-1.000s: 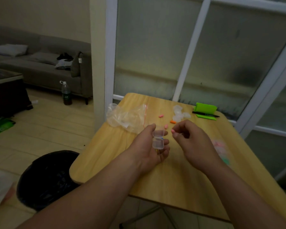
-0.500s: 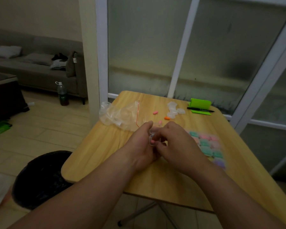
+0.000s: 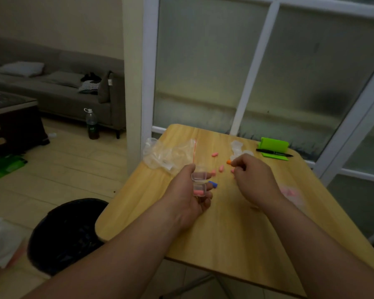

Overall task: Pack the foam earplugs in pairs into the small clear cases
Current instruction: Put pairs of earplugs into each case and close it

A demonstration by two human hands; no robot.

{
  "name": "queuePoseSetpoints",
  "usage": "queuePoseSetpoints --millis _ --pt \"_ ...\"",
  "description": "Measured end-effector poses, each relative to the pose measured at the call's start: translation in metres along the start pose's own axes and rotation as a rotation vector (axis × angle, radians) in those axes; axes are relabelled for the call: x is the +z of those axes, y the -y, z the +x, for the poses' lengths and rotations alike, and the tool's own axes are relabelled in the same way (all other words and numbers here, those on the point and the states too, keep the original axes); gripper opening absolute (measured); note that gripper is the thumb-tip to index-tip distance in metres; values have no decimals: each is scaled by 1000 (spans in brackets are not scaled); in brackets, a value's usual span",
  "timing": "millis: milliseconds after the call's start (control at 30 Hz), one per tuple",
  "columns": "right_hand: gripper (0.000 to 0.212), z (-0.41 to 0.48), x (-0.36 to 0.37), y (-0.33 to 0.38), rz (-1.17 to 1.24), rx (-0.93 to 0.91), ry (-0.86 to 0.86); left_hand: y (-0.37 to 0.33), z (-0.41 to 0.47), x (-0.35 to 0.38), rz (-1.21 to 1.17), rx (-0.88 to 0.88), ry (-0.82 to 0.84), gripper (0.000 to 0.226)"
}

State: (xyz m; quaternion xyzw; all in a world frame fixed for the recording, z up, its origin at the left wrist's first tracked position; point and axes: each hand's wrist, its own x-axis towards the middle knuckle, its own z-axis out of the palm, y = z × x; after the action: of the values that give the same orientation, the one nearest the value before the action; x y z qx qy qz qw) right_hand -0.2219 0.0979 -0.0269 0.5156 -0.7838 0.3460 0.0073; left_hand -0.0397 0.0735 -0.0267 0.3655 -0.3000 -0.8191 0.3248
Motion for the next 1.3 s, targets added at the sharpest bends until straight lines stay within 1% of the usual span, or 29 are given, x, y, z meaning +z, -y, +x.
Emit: queuePoseSetpoints --millis 133,300,400,500,567,667,767,833,900,1033,1167,1300 --pt "26 34 22 15 -190 33 78 -2 -2 -6 -4 -12 -26 53" --pt "21 61 35 35 -432 88 251 -7 -6 -3 -25 -22 -29 50" --pt "27 68 39 36 -492 114 286 -8 -8 -2 -29 -29 -10 49" --pt "22 72 43 33 -486 115 291 -10 -7 -3 -33 -32 -8 50" --pt "17 74 43 28 -438 103 276 -10 -8 -4 -30 -30 -10 50" --pt "25 67 31 22 -295 38 193 -9 -10 -3 -17 -30 -11 51" --pt "18 47 14 15 -146 -18 139 -7 -11 -2 -17 -29 -4 50" --pt "9 30 5 6 -28 -1 108 -4 -11 0 -6 -26 -3 51" --pt "4 13 -3 -2 57 30 64 -2 -11 2 4 -21 -3 51" --pt "11 -24 -16 -5 221 48 -16 -1 -9 2 24 -4 -3 51" --pt "12 -53 -21 5 329 15 7 -1 -6 1 50 0 5 52" --pt "11 -64 -21 22 338 -61 26 2 -6 2 55 -25 73 49"
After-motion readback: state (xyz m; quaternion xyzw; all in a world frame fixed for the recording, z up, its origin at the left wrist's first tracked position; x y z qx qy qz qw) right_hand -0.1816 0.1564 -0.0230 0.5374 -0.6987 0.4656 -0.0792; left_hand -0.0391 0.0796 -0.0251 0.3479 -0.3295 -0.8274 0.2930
